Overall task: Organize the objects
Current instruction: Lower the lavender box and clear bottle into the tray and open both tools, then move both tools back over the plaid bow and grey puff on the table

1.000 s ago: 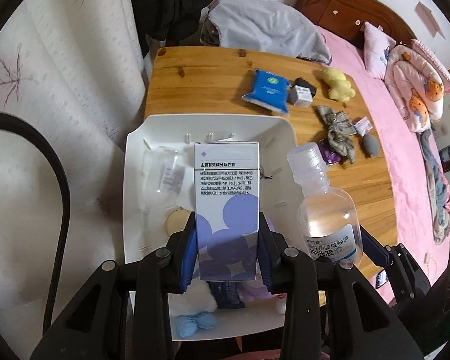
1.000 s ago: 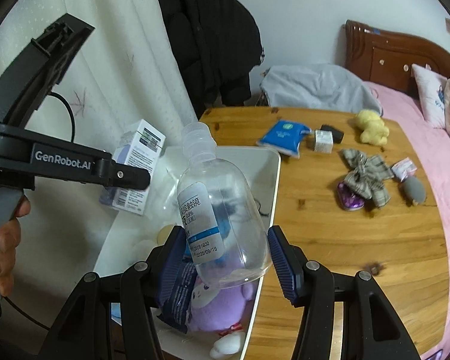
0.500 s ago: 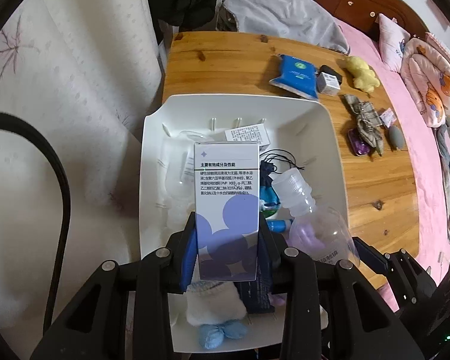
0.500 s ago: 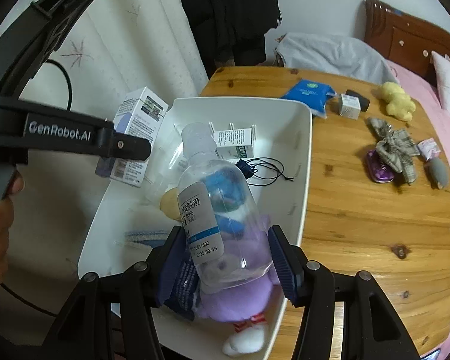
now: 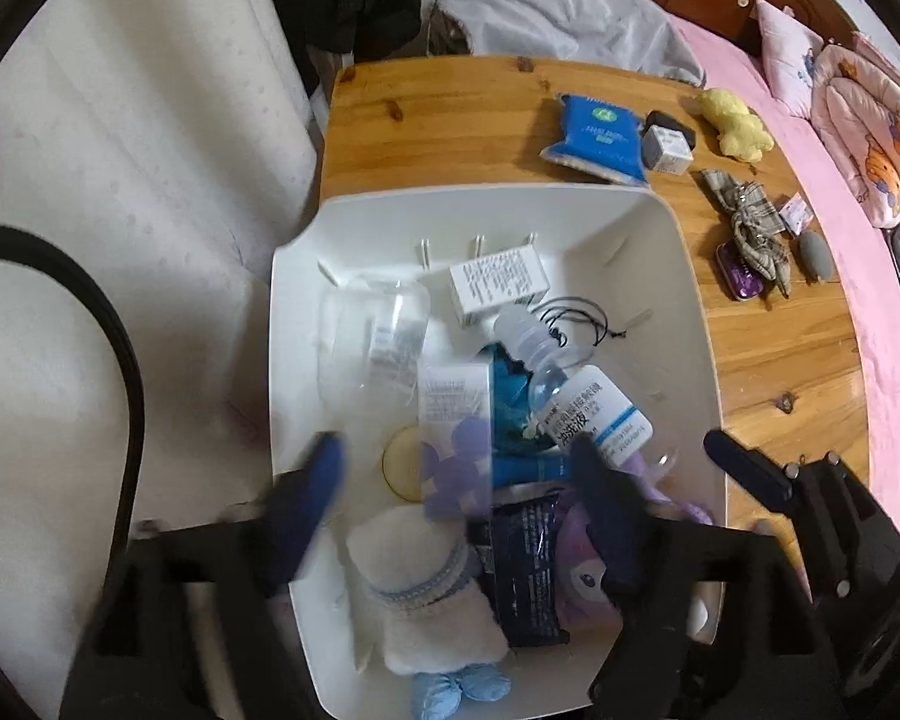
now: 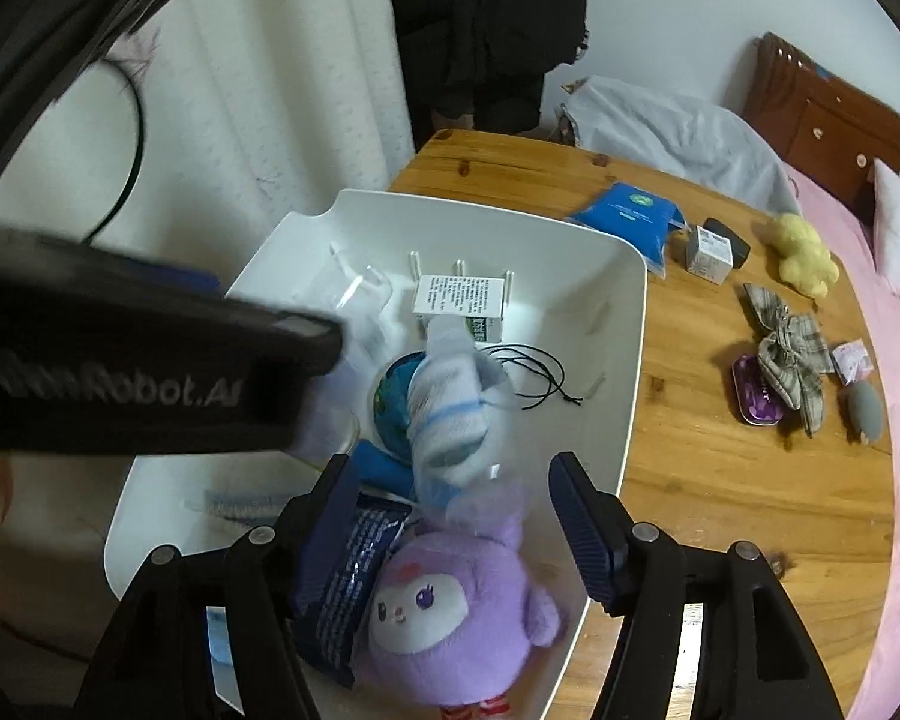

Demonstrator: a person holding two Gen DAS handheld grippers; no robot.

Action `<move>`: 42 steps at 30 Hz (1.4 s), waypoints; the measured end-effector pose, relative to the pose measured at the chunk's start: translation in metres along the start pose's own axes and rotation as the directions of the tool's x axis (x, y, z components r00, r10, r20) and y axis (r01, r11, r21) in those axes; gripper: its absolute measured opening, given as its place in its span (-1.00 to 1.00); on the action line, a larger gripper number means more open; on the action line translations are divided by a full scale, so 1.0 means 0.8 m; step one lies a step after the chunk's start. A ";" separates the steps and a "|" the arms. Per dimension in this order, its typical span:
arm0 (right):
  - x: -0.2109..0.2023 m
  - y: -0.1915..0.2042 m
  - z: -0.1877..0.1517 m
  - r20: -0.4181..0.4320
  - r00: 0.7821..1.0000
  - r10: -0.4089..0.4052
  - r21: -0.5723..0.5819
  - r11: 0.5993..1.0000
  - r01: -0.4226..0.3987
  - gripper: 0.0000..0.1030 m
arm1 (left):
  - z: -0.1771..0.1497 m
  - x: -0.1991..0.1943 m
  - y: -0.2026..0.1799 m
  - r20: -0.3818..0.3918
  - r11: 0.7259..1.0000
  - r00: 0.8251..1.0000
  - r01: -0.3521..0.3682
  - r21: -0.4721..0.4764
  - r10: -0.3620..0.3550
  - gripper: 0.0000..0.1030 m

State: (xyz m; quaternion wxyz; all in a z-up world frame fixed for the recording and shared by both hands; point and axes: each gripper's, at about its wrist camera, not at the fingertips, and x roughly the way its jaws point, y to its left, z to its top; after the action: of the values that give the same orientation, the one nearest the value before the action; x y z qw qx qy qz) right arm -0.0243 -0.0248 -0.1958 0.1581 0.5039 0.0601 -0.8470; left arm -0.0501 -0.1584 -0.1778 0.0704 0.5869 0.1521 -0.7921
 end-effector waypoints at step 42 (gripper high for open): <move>-0.083 -0.065 -0.040 0.102 0.993 0.057 -0.014 0.998 -0.056 0.59 | 0.030 -0.063 -0.097 0.076 0.997 0.995 0.054 0.054 -0.058 0.66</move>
State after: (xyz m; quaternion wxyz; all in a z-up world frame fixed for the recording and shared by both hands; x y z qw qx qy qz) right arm 0.0147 0.0463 -0.1563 0.1877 0.4605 0.0425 -0.8666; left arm -0.0791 -0.0966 -0.1113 0.0389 0.5528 0.1451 -0.8197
